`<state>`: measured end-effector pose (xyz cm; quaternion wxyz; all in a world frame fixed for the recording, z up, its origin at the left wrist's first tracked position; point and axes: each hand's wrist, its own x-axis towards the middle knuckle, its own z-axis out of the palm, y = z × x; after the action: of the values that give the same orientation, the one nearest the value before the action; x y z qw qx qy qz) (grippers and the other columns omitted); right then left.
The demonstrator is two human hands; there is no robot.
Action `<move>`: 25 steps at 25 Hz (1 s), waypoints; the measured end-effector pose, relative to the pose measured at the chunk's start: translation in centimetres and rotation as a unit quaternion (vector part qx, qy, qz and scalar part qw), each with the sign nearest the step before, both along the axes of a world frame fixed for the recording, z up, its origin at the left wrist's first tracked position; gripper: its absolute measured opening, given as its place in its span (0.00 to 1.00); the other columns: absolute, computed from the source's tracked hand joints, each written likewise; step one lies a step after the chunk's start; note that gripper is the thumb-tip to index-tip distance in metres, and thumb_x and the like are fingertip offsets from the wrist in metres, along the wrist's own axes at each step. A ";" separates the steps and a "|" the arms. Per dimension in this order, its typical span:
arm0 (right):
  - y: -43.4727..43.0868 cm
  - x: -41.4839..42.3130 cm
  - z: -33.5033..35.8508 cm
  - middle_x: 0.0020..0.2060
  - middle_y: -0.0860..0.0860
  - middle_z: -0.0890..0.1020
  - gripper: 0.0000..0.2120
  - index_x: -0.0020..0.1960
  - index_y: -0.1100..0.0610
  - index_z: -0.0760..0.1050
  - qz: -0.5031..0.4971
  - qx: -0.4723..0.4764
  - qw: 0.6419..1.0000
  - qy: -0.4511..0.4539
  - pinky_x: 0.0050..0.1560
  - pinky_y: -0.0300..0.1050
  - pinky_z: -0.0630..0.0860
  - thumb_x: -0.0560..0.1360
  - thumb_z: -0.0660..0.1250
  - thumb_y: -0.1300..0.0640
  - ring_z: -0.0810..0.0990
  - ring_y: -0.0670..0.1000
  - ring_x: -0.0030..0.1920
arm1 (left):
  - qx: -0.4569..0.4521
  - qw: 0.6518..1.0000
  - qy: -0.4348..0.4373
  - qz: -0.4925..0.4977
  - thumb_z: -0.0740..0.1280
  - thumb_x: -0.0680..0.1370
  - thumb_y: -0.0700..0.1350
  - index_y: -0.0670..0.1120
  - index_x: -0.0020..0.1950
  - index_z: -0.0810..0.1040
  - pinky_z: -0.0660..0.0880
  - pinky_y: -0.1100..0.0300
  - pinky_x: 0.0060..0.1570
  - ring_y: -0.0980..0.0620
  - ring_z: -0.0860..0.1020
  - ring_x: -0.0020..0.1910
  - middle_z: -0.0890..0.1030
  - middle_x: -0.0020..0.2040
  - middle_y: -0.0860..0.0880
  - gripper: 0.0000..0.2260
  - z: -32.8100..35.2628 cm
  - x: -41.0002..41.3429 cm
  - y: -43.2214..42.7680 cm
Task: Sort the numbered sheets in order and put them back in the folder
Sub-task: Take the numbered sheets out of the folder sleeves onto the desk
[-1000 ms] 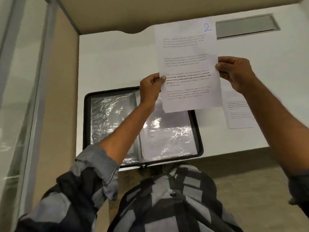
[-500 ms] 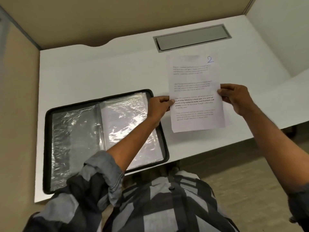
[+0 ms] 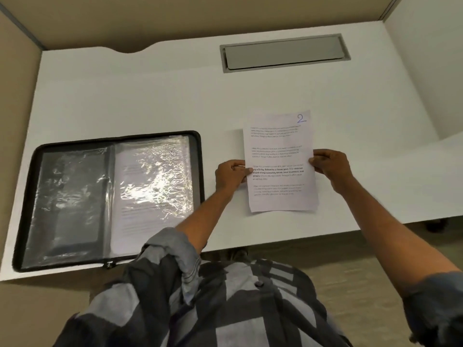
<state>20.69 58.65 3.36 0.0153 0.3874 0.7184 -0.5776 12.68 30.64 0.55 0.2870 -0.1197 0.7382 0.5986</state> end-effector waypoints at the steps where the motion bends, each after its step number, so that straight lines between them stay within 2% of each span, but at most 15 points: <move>1: 0.2 0.1 -0.6 0.43 0.53 0.85 0.09 0.52 0.58 0.82 0.001 -0.003 1.000 -0.003 0.58 0.50 0.82 0.75 0.73 0.68 0.83 0.51 0.45 | -0.008 1.000 0.000 0.009 0.79 0.73 0.40 0.41 0.59 0.83 0.84 0.53 0.50 0.46 0.86 0.45 0.87 0.48 0.45 0.16 -0.3 -0.1 0.3; 4: 1.2 -0.1 -2.1 0.47 0.56 0.86 0.11 0.56 0.60 0.82 0.015 0.017 1.000 -0.008 0.59 0.54 0.82 0.74 0.74 0.65 0.84 0.54 0.48 | -0.023 1.000 0.012 0.015 0.80 0.72 0.39 0.39 0.58 0.83 0.84 0.54 0.49 0.47 0.86 0.42 0.87 0.48 0.43 0.16 -0.7 -0.4 1.2; 6: 1.6 -0.4 -2.6 0.47 0.55 0.86 0.12 0.57 0.59 0.83 0.031 0.045 0.998 -0.008 0.58 0.53 0.82 0.74 0.75 0.63 0.84 0.53 0.47 | -0.032 0.999 0.025 0.005 0.80 0.71 0.37 0.39 0.57 0.83 0.84 0.50 0.49 0.44 0.86 0.45 0.86 0.49 0.41 0.17 -0.8 -0.6 2.0; 7: 1.8 -0.6 -2.8 0.48 0.54 0.86 0.13 0.58 0.59 0.83 0.037 0.062 0.997 -0.009 0.55 0.50 0.82 0.74 0.75 0.62 0.84 0.53 0.47 | -0.037 0.999 0.028 0.000 0.80 0.70 0.37 0.39 0.57 0.82 0.84 0.48 0.49 0.42 0.86 0.48 0.86 0.49 0.41 0.17 -0.9 -0.7 2.2; 9: 1.9 -0.8 -2.8 0.51 0.53 0.86 0.16 0.61 0.58 0.82 0.054 0.087 0.995 -0.011 0.48 0.37 0.79 0.74 0.75 0.61 0.84 0.52 0.50 | -0.052 0.998 0.040 -0.017 0.81 0.70 0.37 0.42 0.58 0.82 0.84 0.49 0.49 0.43 0.85 0.49 0.85 0.49 0.43 0.18 -1.1 -0.7 2.4; 11: 2.2 -1.0 -3.0 0.53 0.53 0.86 0.18 0.64 0.58 0.81 0.068 0.112 0.991 -0.015 0.41 0.27 0.74 0.74 0.74 0.61 0.84 0.49 0.48 | -0.069 0.993 0.072 -0.057 0.81 0.69 0.37 0.45 0.59 0.80 0.83 0.59 0.46 0.49 0.84 0.46 0.83 0.48 0.47 0.20 -1.1 -0.7 2.4; 12: 2.3 -1.1 -3.1 0.54 0.54 0.86 0.19 0.65 0.58 0.80 0.075 0.125 0.989 -0.019 0.40 0.25 0.73 0.74 0.75 0.61 0.83 0.49 0.48 | -0.073 0.990 0.090 -0.076 0.81 0.70 0.38 0.46 0.61 0.79 0.80 0.66 0.43 0.54 0.82 0.44 0.82 0.49 0.49 0.22 -1.2 -0.6 2.2; 14: 2.2 -1.0 -3.2 0.59 0.56 0.84 0.24 0.69 0.60 0.77 0.091 0.153 0.984 -0.018 0.48 0.30 0.73 0.74 0.76 0.62 0.83 0.51 0.51 | -0.079 0.986 0.119 -0.091 0.81 0.71 0.40 0.45 0.66 0.76 0.76 0.71 0.42 0.56 0.80 0.40 0.80 0.52 0.49 0.26 -1.4 -0.5 1.6; 16: 2.0 -0.7 -3.6 0.66 0.58 0.79 0.31 0.73 0.62 0.72 0.120 0.196 0.973 -0.017 0.62 0.43 0.74 0.73 0.77 0.61 0.81 0.57 0.61 | -0.098 0.980 0.152 -0.083 0.78 0.74 0.40 0.45 0.68 0.75 0.77 0.66 0.46 0.54 0.79 0.40 0.79 0.56 0.48 0.25 -1.7 -0.3 1.3; 17: 1.7 -0.4 -4.1 0.70 0.59 0.76 0.34 0.75 0.63 0.69 0.144 0.226 0.963 -0.024 0.68 0.48 0.71 0.73 0.78 0.60 0.77 0.60 0.67 | -0.116 0.972 0.182 -0.090 0.75 0.76 0.40 0.45 0.68 0.75 0.78 0.62 0.49 0.53 0.80 0.43 0.79 0.58 0.47 0.22 -1.8 0.0 1.1; 19: 0.5 0.4 -4.6 0.75 0.60 0.70 0.37 0.77 0.63 0.65 0.194 0.261 0.945 -0.024 0.75 0.50 0.62 0.73 0.78 0.58 0.68 0.61 0.74 | -0.159 0.940 0.265 -0.146 0.70 0.80 0.42 0.44 0.68 0.75 0.78 0.54 0.58 0.52 0.78 0.53 0.78 0.62 0.48 0.16 -1.9 1.0 0.9; 21: -1.1 1.0 -4.9 0.78 0.59 0.65 0.40 0.79 0.62 0.62 0.246 0.272 0.930 -0.014 0.77 0.50 0.58 0.74 0.77 0.55 0.62 0.60 0.78 | -0.198 0.888 0.343 -0.233 0.67 0.82 0.46 0.45 0.70 0.74 0.74 0.52 0.67 0.51 0.74 0.65 0.76 0.68 0.48 0.16 -2.0 1.9 1.1; 23: -2.6 1.6 -5.4 0.80 0.58 0.60 0.41 0.80 0.60 0.60 0.295 0.288 0.911 -0.014 0.77 0.53 0.58 0.75 0.76 0.52 0.57 0.60 0.80 | -0.254 0.821 0.398 -0.321 0.65 0.84 0.51 0.45 0.76 0.70 0.62 0.52 0.77 0.49 0.65 0.77 0.69 0.77 0.47 0.23 -2.6 2.5 1.5; 25: -3.5 1.9 -5.8 0.81 0.58 0.57 0.42 0.81 0.60 0.59 0.328 0.301 0.895 -0.027 0.78 0.54 0.58 0.75 0.76 0.50 0.55 0.60 0.81 | -0.301 0.773 0.397 -0.391 0.61 0.85 0.54 0.43 0.82 0.60 0.48 0.52 0.81 0.47 0.51 0.83 0.57 0.83 0.46 0.29 -3.3 3.0 2.0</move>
<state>22.60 55.11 -2.43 0.1062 0.1312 0.9436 -0.2848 15.68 32.63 -2.77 0.1267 0.3476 0.9123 0.1757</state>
